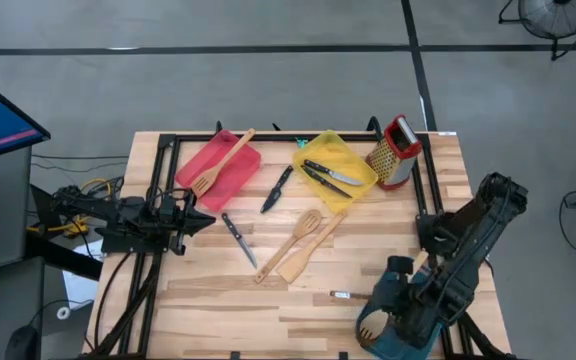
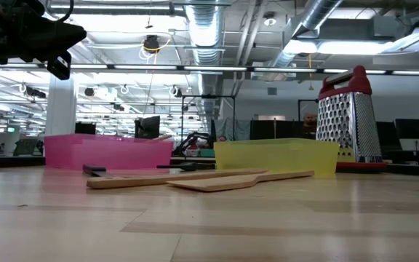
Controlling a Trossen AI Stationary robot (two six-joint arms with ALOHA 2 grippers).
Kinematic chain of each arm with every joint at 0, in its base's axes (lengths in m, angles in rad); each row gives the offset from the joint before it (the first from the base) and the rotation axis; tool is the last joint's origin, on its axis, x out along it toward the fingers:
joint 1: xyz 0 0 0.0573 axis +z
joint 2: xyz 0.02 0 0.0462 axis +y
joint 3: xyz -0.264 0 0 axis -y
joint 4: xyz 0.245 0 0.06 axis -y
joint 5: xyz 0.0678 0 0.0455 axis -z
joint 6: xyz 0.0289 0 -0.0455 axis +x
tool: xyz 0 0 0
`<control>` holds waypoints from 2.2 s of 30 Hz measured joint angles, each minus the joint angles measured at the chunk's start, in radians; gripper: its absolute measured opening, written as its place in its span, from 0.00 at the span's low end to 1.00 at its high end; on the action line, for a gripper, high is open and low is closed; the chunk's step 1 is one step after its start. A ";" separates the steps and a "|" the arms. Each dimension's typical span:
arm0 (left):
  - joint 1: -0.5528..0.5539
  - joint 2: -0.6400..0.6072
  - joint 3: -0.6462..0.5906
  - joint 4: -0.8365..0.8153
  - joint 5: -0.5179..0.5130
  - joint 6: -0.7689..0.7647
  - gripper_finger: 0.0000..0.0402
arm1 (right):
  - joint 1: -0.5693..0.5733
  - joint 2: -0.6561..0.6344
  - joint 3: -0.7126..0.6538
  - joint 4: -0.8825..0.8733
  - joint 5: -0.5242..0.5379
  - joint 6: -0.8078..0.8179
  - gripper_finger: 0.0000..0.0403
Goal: Pick & Place Kitchen Items
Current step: Put the wooden serving spoon into the blue bin, then put the wooden spatula into the red bin
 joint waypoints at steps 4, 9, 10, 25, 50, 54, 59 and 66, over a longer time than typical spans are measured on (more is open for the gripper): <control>0.000 0.000 0.000 0.000 0.000 0.000 0.02 | 0.036 0.000 -0.036 -0.012 -0.005 -0.078 0.09; 0.000 0.000 0.000 0.000 0.000 0.000 0.02 | 0.086 -0.013 -0.092 -0.010 0.010 -0.004 0.09; 0.000 0.000 0.000 0.000 0.000 0.000 0.02 | 0.100 -0.016 -0.104 -0.008 0.024 0.028 0.09; 0.000 0.000 0.000 0.008 0.000 0.000 0.02 | 0.301 -0.063 -0.278 0.120 0.183 0.292 0.09; 0.000 0.000 0.000 0.018 0.000 0.000 0.02 | 0.280 -0.063 -0.430 0.301 0.045 0.193 0.13; 0.000 0.000 0.000 0.022 0.000 0.000 0.02 | 0.266 -0.063 -0.430 0.303 0.017 0.141 0.16; 0.000 0.000 0.000 0.022 0.000 0.000 0.02 | 0.239 -0.063 -0.430 0.301 -0.044 0.088 0.20; 0.000 0.000 0.000 0.022 0.000 0.000 0.02 | 0.205 -0.063 -0.430 0.297 -0.121 0.088 0.21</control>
